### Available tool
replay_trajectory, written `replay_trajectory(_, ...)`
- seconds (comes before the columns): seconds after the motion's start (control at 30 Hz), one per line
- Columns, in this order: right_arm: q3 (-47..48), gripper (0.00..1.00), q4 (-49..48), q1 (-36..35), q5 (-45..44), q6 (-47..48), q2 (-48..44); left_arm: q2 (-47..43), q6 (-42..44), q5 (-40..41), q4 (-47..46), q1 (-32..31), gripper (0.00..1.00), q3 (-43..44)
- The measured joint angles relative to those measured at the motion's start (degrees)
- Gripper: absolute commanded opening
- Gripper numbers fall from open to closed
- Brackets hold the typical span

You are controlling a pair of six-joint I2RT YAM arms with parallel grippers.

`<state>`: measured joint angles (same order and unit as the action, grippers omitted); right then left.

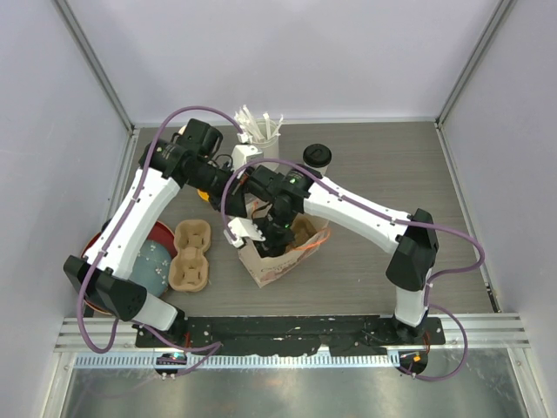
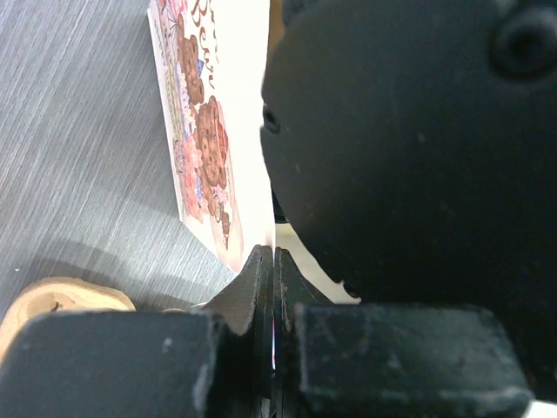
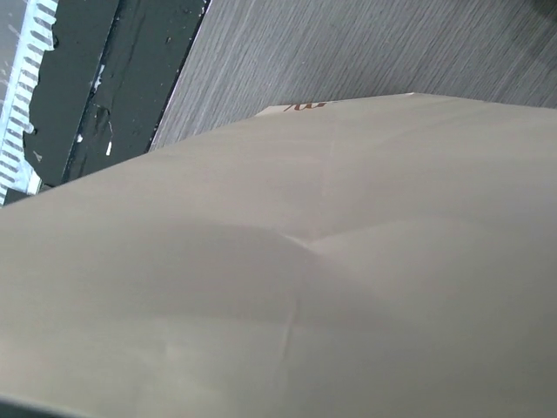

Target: Pack the takeout coffee

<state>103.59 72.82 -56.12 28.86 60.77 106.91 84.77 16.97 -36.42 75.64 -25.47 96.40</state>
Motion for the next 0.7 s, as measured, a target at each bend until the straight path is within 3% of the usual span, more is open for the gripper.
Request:
replay_trajectory(0.2,0.1,0.02,0.0,-0.4,-0.5,-0.5,0.4,0.5,0.0,-0.3,-0.2,0.2,0.00,0.0)
replay_trajectory(0.33,-0.6,0.28,-1.0,-0.4,-0.6,-1.1,0.3,0.5,0.0,-0.3,-0.2,0.3,0.00,0.0)
replay_trajectory(0.43,-1.6,0.37,-2.6,-0.4,-0.9,-1.6,-0.1,0.5,0.1,-0.3,-0.2,0.3,0.00,0.0)
replay_trajectory(0.7,-2.5,0.50,-6.1,-0.4,-2.9,-3.2,-1.9,0.5,1.1,0.2,-0.2,0.2,0.00,-0.2)
